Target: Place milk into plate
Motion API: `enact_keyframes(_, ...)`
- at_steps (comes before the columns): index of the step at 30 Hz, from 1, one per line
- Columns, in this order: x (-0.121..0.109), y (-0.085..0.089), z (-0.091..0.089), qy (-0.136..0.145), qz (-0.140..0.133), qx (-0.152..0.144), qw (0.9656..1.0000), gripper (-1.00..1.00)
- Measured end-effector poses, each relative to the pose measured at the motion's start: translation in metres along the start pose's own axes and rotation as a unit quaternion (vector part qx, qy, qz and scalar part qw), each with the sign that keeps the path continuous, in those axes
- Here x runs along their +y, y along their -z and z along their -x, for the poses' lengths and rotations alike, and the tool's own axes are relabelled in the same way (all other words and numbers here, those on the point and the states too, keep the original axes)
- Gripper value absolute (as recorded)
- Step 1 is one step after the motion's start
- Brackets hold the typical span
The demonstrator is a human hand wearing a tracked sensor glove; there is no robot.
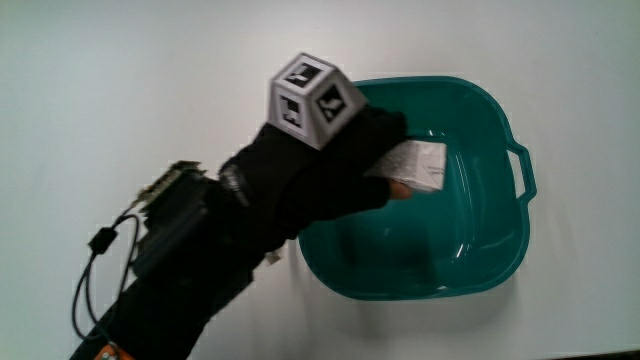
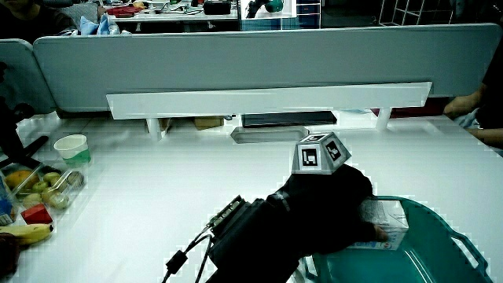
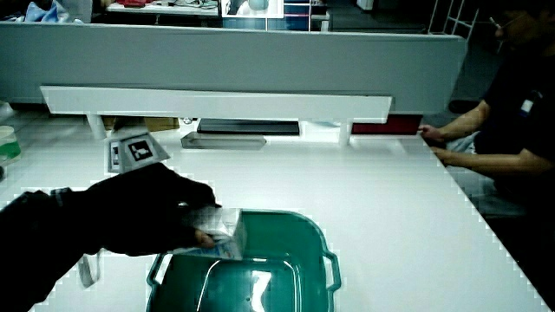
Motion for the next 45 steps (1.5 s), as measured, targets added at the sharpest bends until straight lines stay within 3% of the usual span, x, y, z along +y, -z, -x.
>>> enact_keyframes(2,0.0,-0.001,-0.008,-0.008,0.011,0.018,0.9997,0.0)
enact_keyframes(3,0.006,0.006,-0.006,0.017,0.009,0.032,0.9993,0.0)
enact_keyframes(4,0.005,0.008,-0.008,-0.01,0.018,0.024,0.9995,0.0)
enact_keyframes(5,0.008,0.011,-0.008,-0.002,0.025,0.029,0.9993,0.0)
enact_keyframes(7,0.007,0.01,-0.013,-0.017,0.046,0.031,0.9983,0.0)
enact_keyframes(13,0.017,0.028,0.0,-0.021,0.061,0.012,0.9979,0.0)
enact_keyframes(22,0.03,0.049,0.012,-0.043,0.103,0.0,0.9937,0.0)
enact_keyframes(29,0.037,0.062,0.02,-0.051,0.122,-0.013,0.9911,0.0)
enact_keyframes(39,0.038,0.06,0.018,-0.06,0.131,-0.002,0.9896,0.0)
enact_keyframes(45,0.038,0.062,0.019,-0.063,0.129,-0.004,0.9896,-0.25)
